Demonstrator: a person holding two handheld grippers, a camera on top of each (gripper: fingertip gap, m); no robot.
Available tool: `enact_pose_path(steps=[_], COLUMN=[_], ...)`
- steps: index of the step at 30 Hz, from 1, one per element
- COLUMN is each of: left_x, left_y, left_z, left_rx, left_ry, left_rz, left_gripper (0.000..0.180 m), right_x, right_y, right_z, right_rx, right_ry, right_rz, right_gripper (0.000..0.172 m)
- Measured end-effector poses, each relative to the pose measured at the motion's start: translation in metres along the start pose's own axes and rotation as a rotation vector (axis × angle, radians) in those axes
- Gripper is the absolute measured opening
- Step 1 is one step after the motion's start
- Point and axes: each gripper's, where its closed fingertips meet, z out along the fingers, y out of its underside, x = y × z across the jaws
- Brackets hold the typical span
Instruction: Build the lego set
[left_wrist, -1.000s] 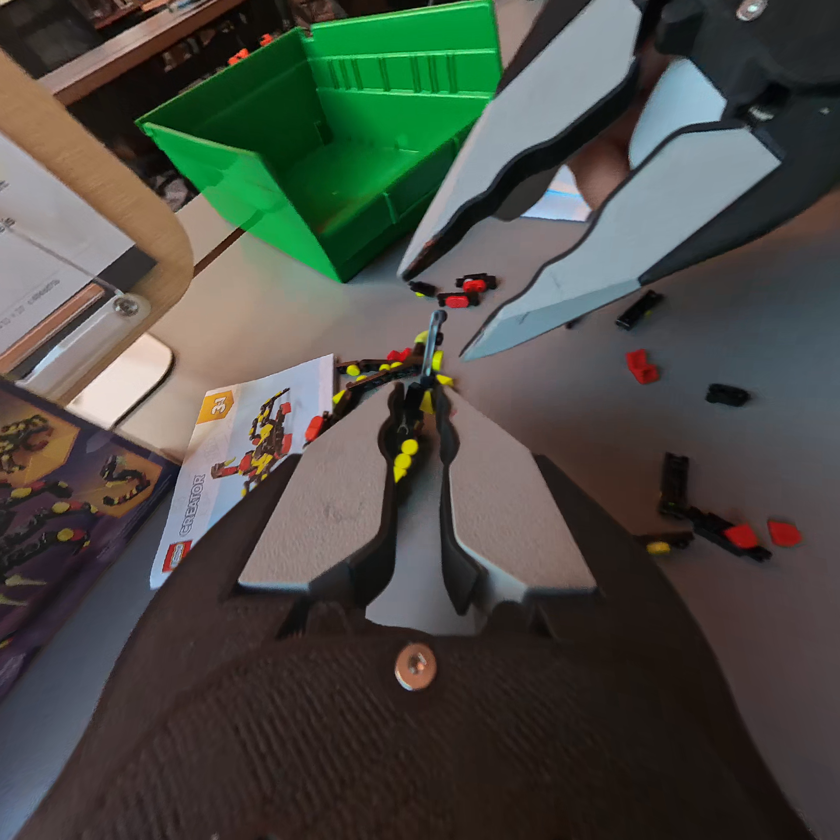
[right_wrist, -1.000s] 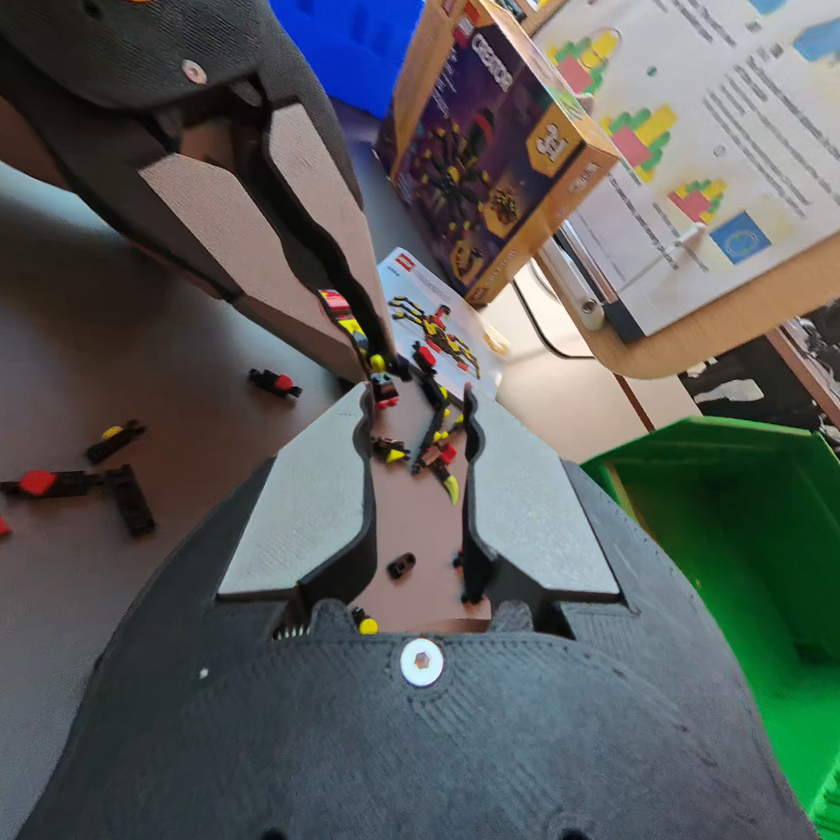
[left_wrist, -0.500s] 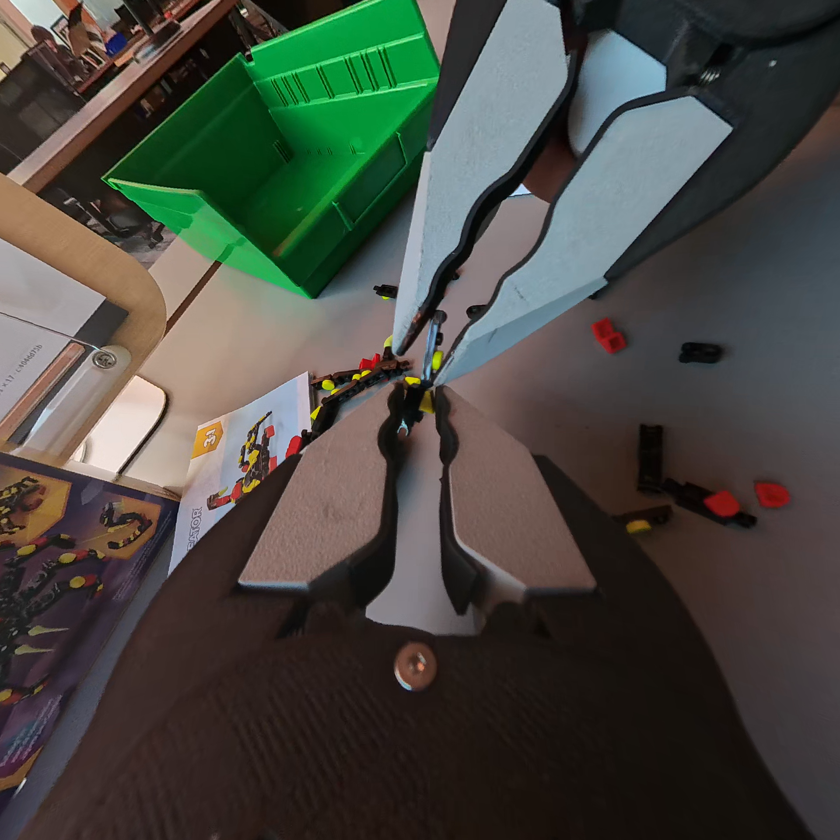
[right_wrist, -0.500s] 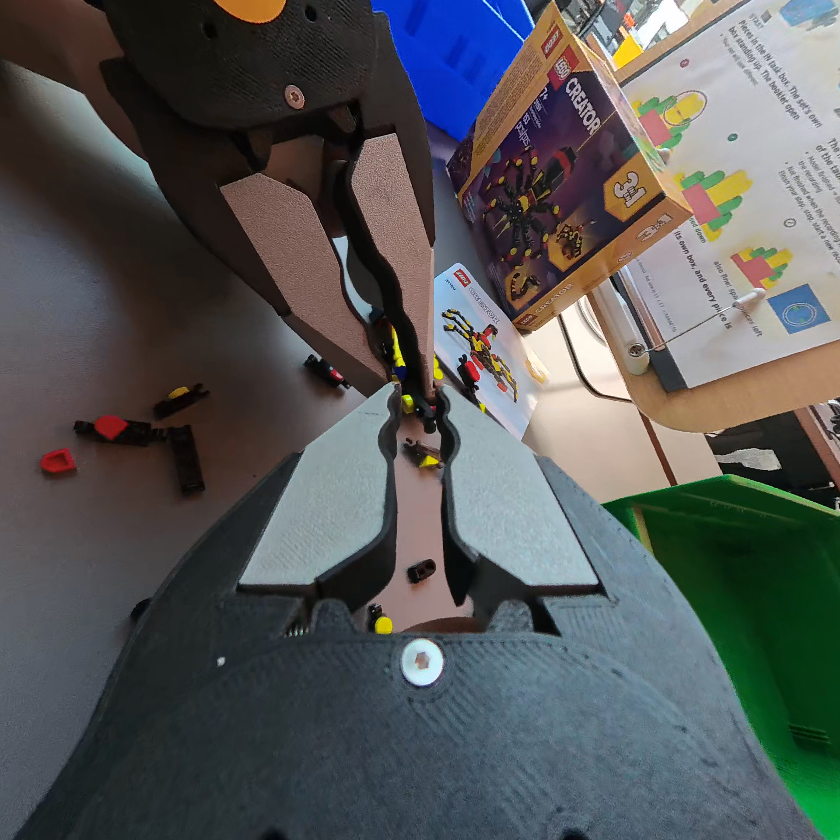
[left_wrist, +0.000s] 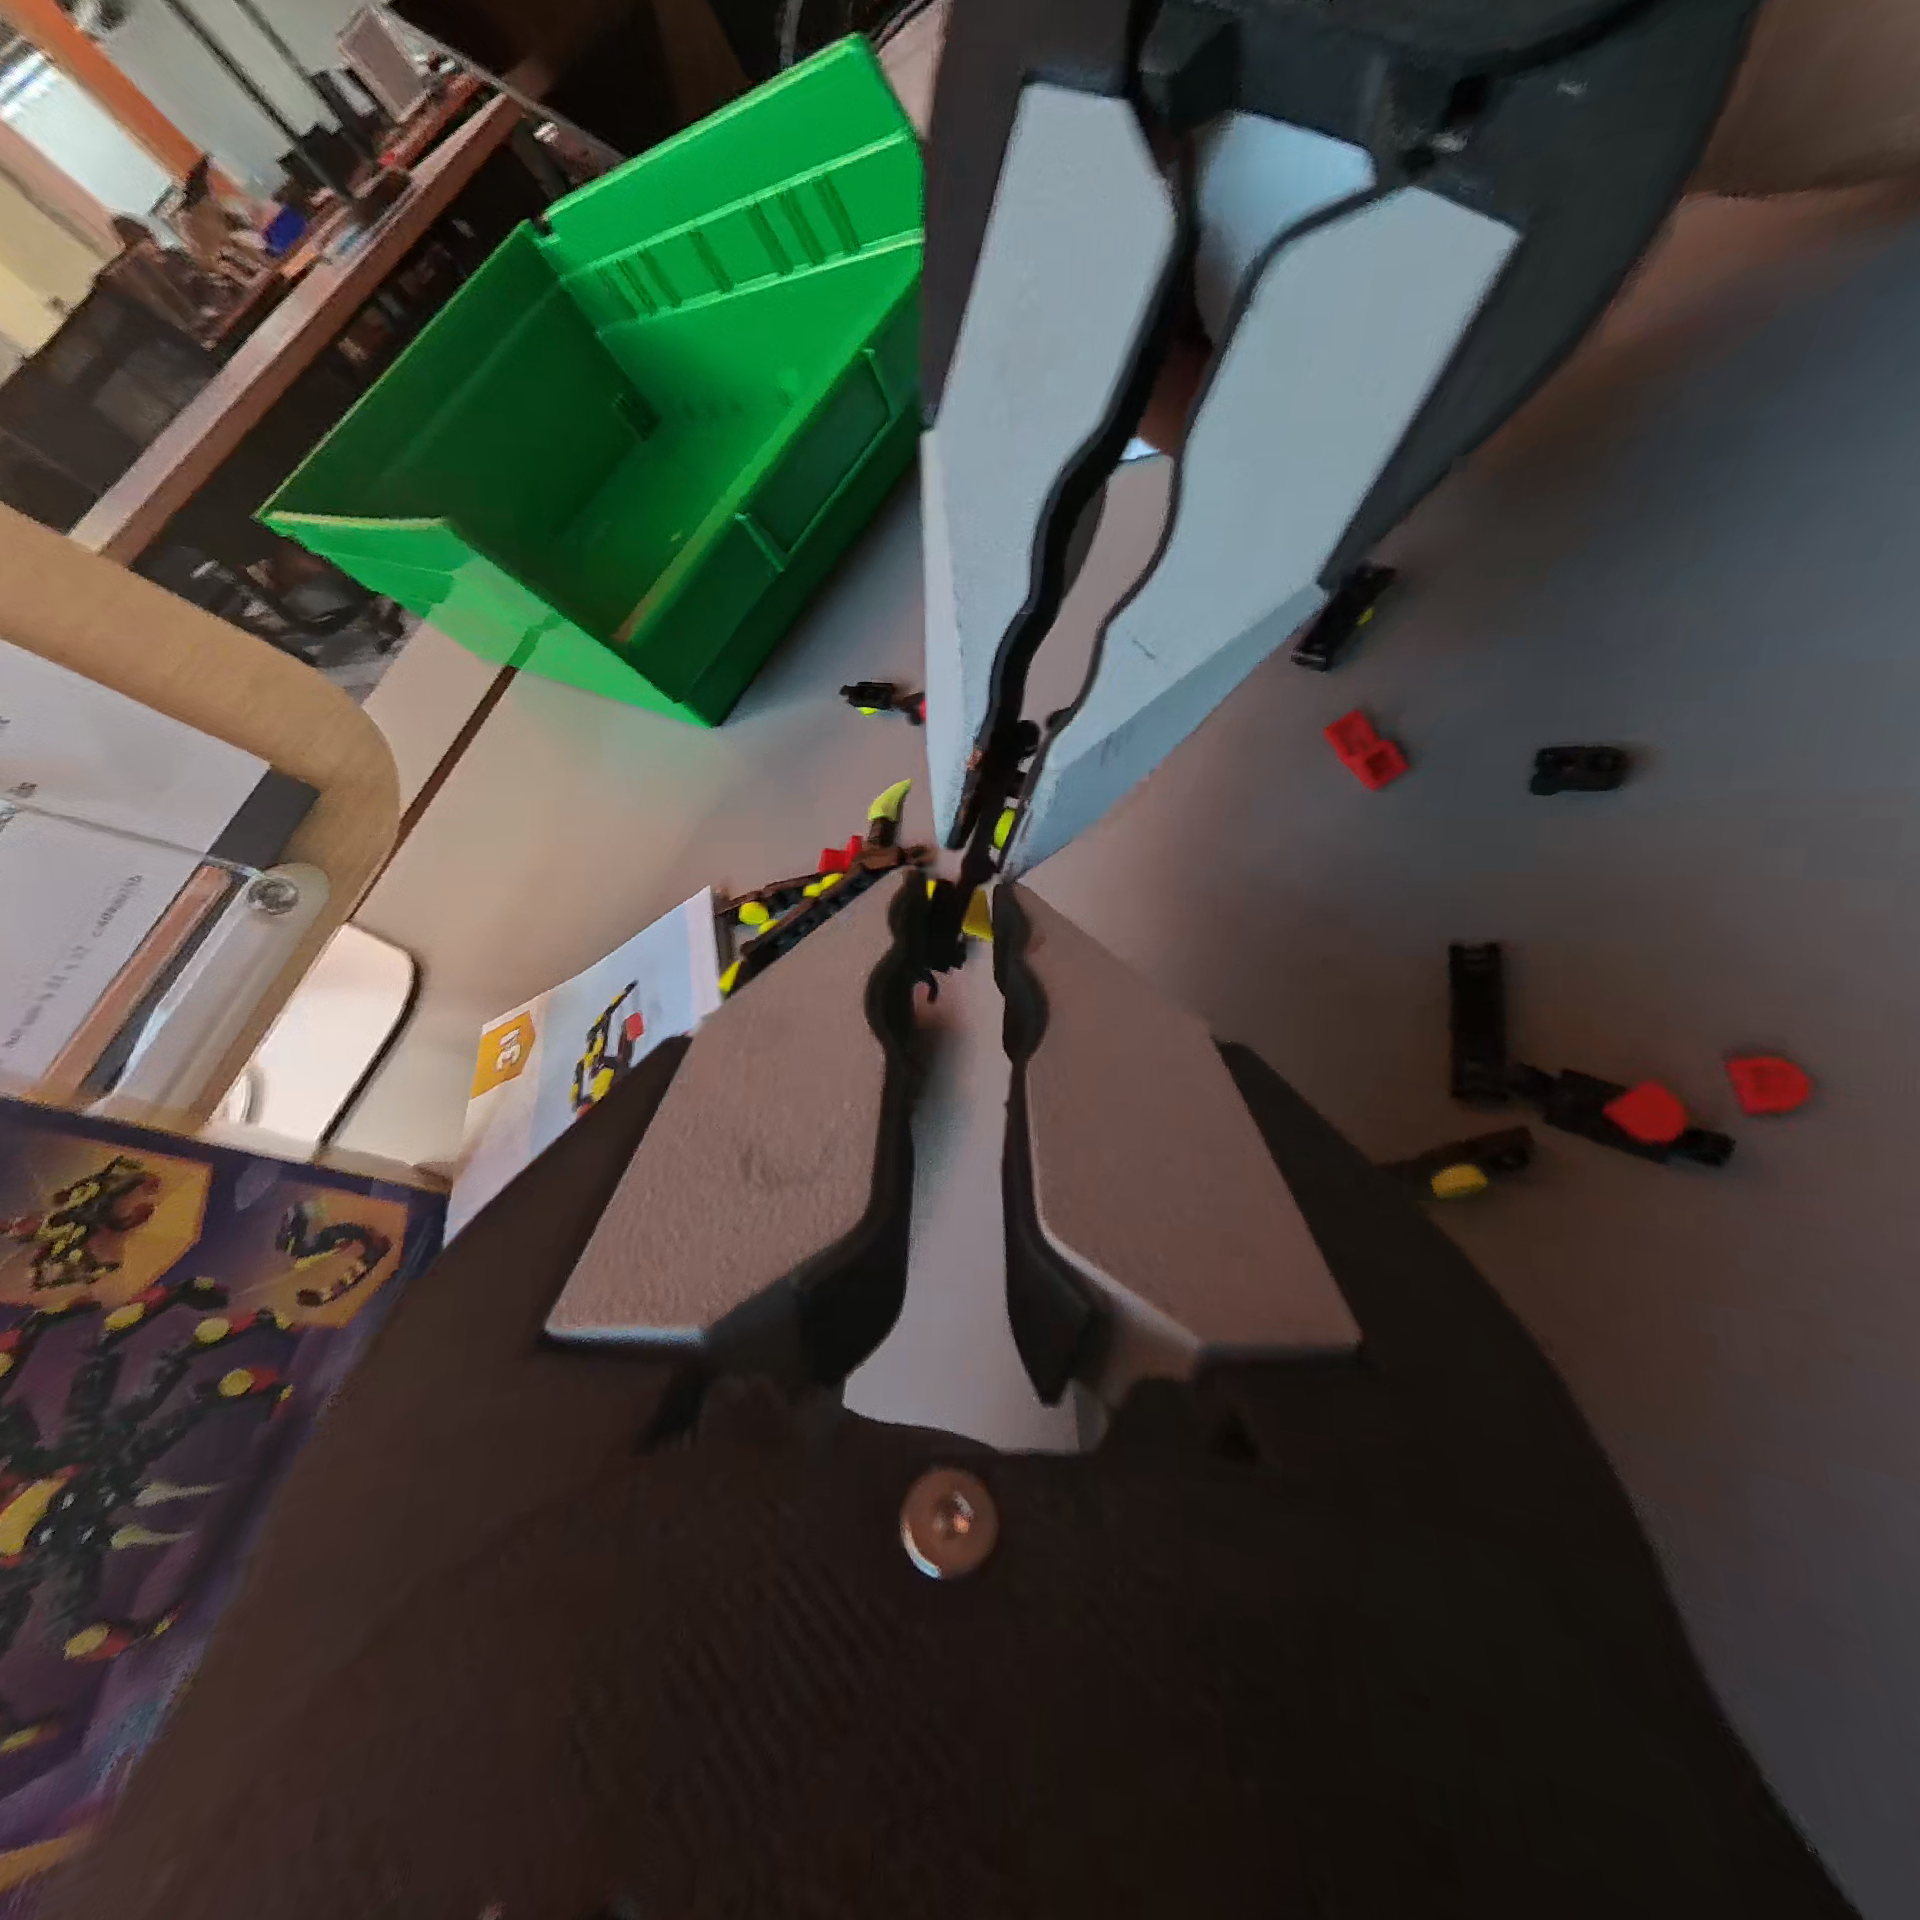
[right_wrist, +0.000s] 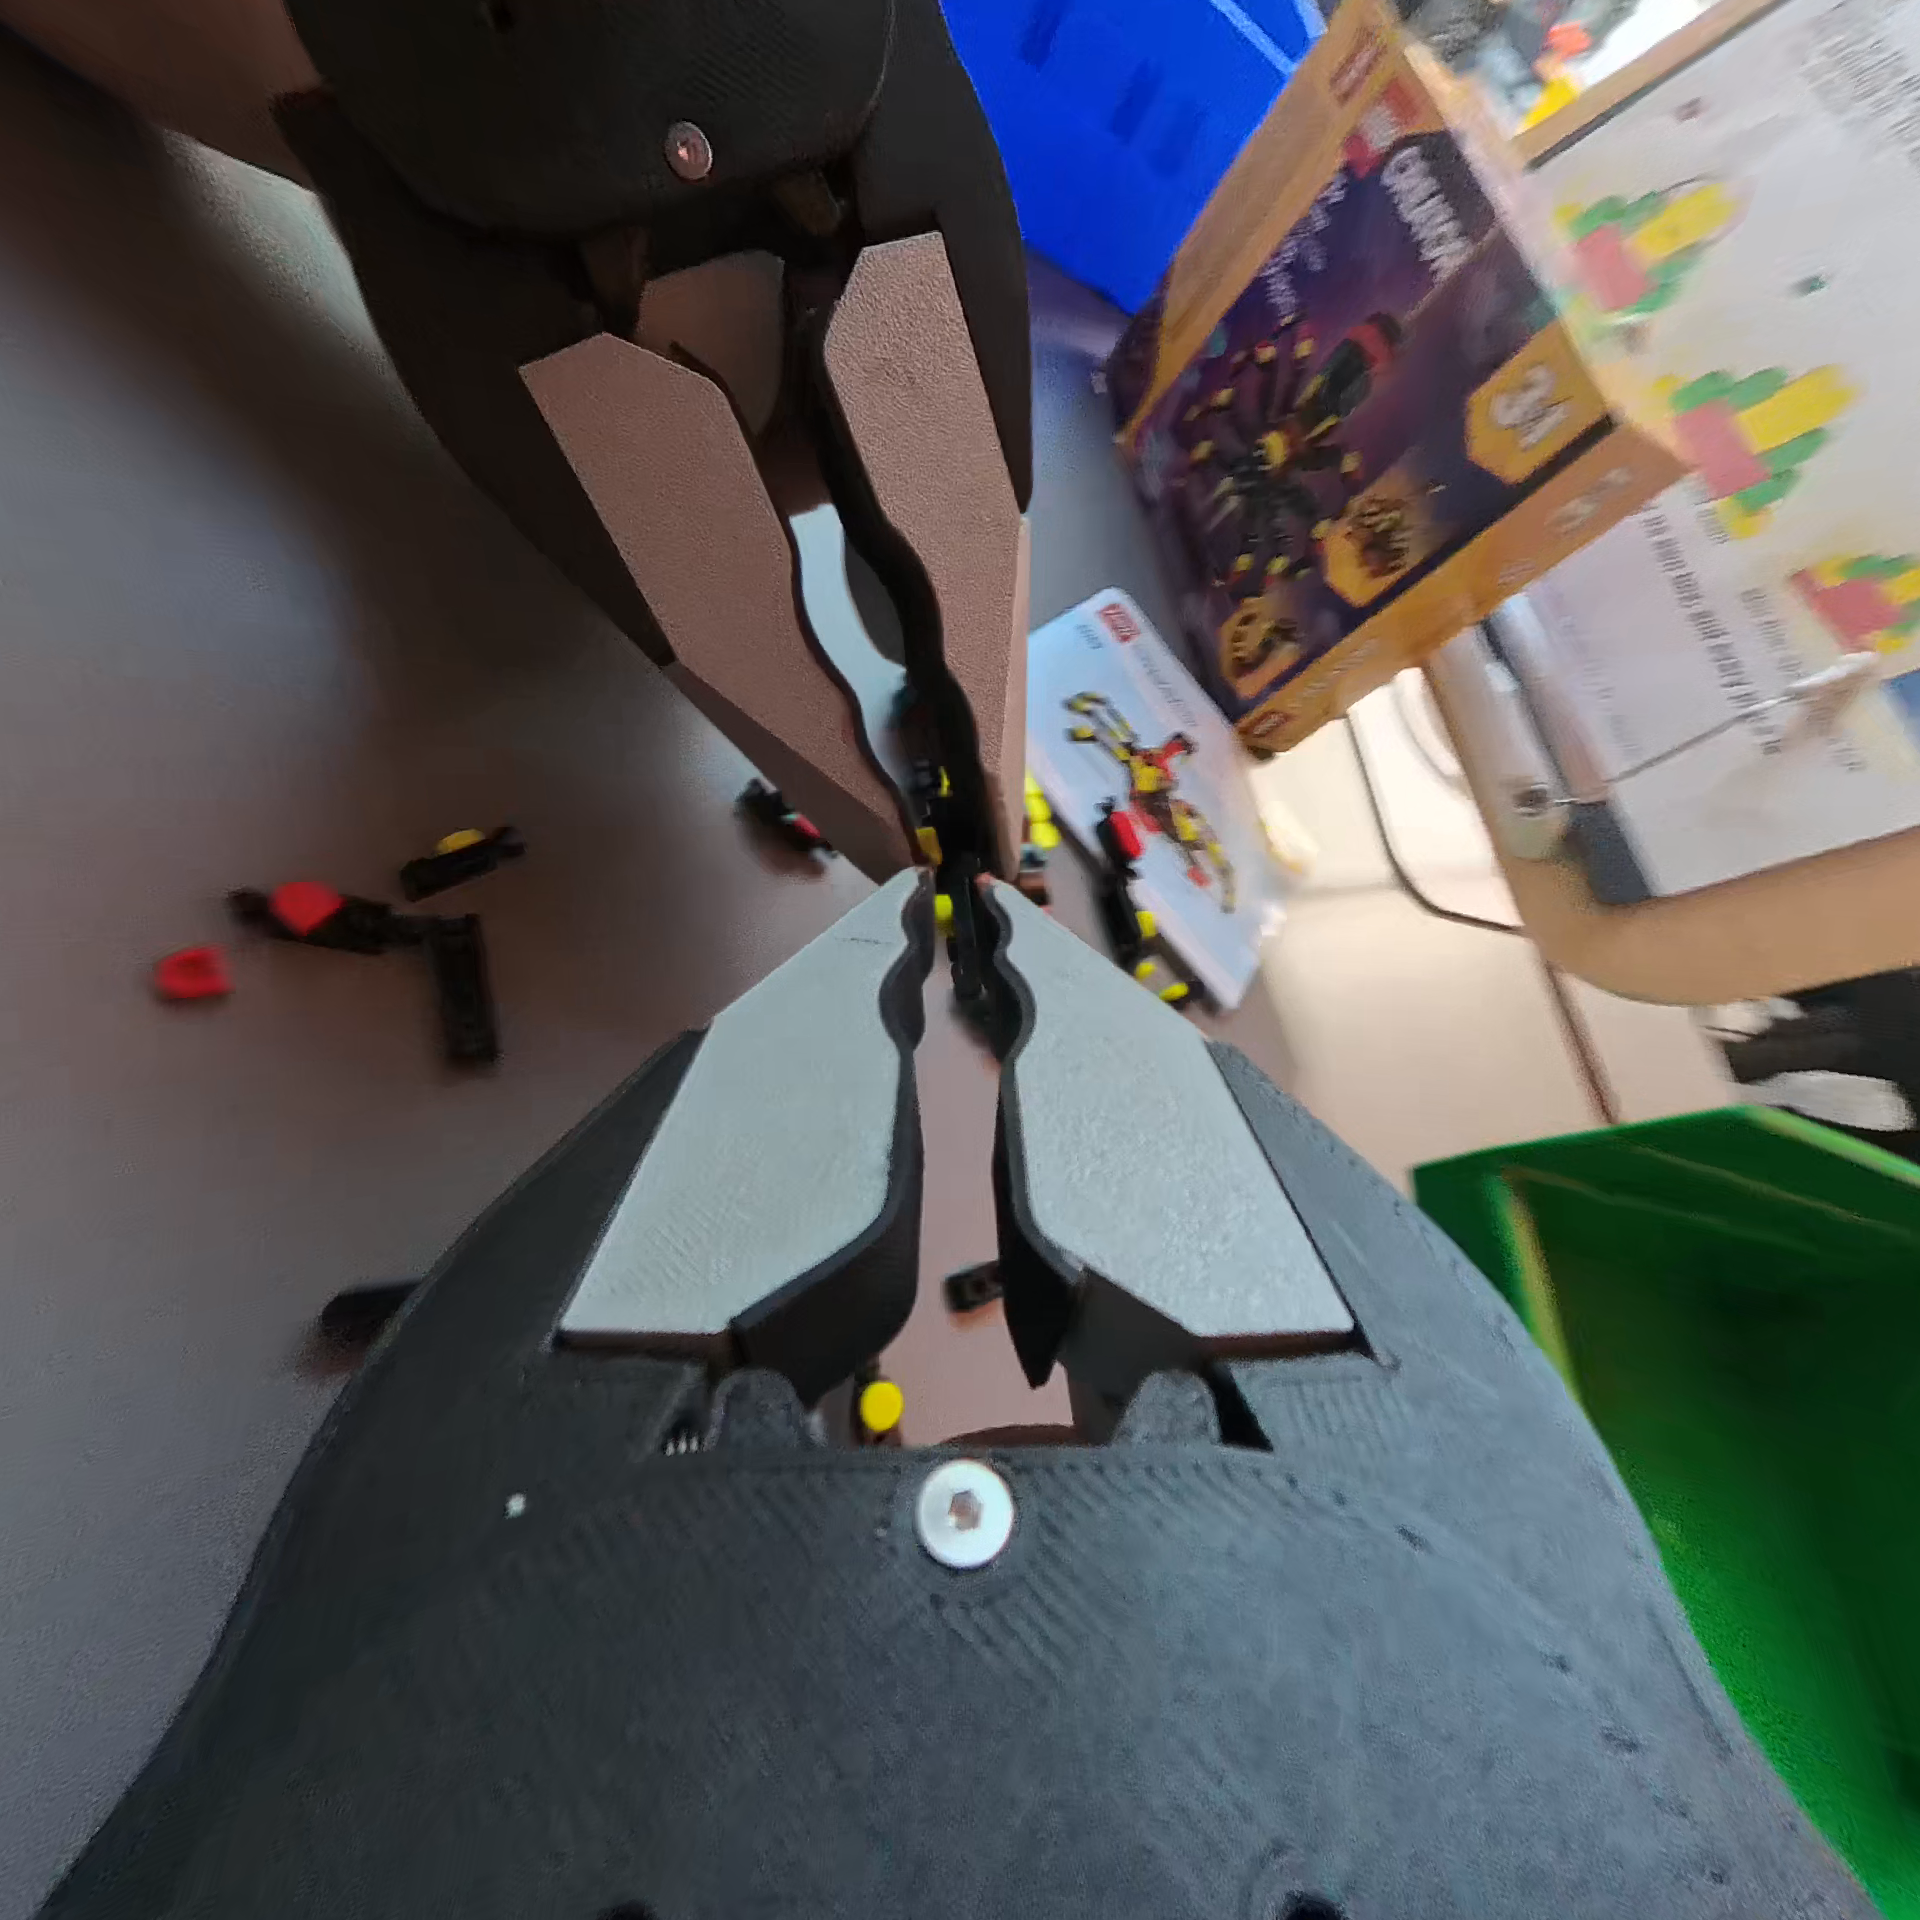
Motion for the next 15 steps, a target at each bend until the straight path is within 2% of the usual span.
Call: enact_pose_path(steps=[2,3,5,6,7,9,13,15], left_x=[-0.014,-0.020,-0.019,-0.019,-0.020,-0.019,-0.021,-0.016], left_y=[-0.004,-0.008,-0.020,-0.025,-0.028,-0.033,-0.005,0.005], left_z=[-0.003,-0.005,-0.011,-0.012,-0.013,-0.013,-0.006,-0.004], left_rx=[0.021,0.048,0.144,0.180,0.212,0.245,0.067,-0.001], left_ry=[-0.050,-0.061,0.002,0.025,0.030,0.053,-0.004,0.006], left_rz=[-0.117,-0.207,-0.405,-0.490,-0.537,-0.513,-0.360,-0.281], left_gripper=[0.010,0.010,0.010,0.010,0.010,0.010,0.010,0.011], right_x=[0.014,0.031,0.068,0.075,0.076,0.069,0.055,0.042], right_y=[-0.008,-0.006,0.011,0.011,0.008,0.003,-0.006,-0.002], right_z=[0.001,-0.002,-0.015,-0.020,-0.023,-0.026,-0.028,-0.022], right_rx=[-0.001,-0.034,-0.148,-0.106,-0.038,0.070,0.157,0.131], right_ry=[0.137,0.260,0.491,0.508,0.479,0.360,0.205,0.118], right_rz=[-0.040,-0.035,-0.073,-0.040,0.027,0.139,0.201,0.197], right_gripper=[0.003,0.002,0.003,0.003,0.003,0.003,0.003,0.003])
